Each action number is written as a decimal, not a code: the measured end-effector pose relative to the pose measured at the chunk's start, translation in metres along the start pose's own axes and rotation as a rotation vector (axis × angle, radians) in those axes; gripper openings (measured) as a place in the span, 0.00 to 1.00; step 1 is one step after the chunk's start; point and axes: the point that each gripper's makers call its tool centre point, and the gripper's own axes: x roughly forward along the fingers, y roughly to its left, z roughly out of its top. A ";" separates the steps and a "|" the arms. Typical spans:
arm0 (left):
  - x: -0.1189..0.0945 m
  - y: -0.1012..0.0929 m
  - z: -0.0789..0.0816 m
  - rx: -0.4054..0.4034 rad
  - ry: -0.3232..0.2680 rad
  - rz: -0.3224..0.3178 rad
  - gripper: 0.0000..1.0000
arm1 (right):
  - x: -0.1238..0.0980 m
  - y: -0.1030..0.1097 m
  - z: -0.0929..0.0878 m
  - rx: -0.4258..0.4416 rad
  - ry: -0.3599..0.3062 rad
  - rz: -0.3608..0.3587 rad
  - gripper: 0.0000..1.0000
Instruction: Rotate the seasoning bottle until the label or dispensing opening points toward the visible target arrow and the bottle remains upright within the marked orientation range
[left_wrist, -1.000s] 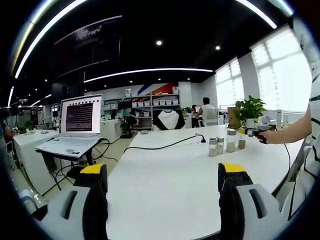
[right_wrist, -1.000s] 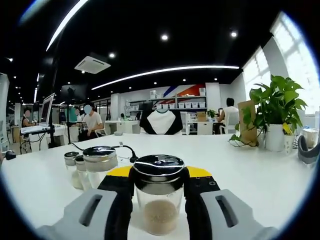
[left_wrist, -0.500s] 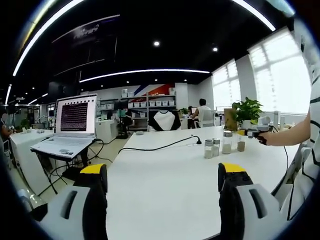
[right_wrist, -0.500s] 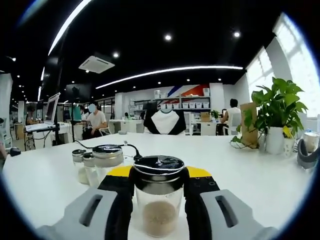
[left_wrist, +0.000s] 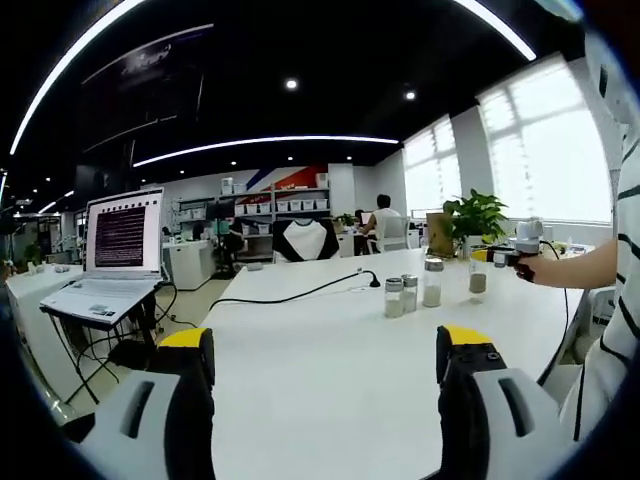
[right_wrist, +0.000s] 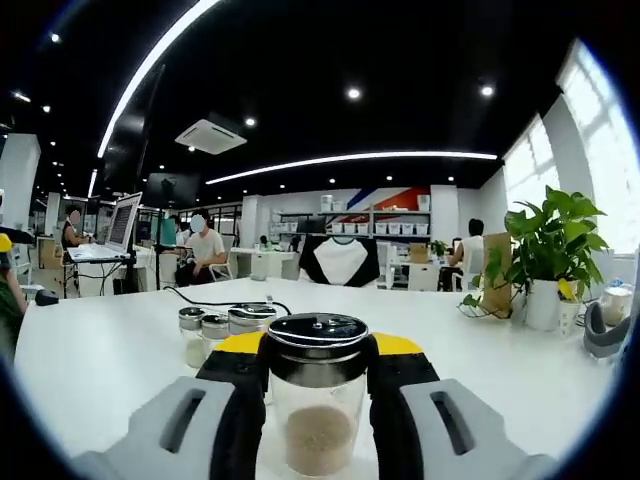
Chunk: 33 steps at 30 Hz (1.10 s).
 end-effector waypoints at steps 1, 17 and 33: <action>0.000 0.000 0.000 0.001 -0.001 -0.001 0.97 | -0.001 0.000 0.000 -0.001 -0.001 0.001 0.37; 0.009 -0.017 0.004 0.005 -0.008 -0.045 0.97 | -0.037 0.022 0.005 0.007 -0.024 0.039 0.36; 0.007 -0.018 0.002 0.018 0.004 -0.057 0.96 | -0.060 0.046 -0.031 0.030 0.024 0.055 0.37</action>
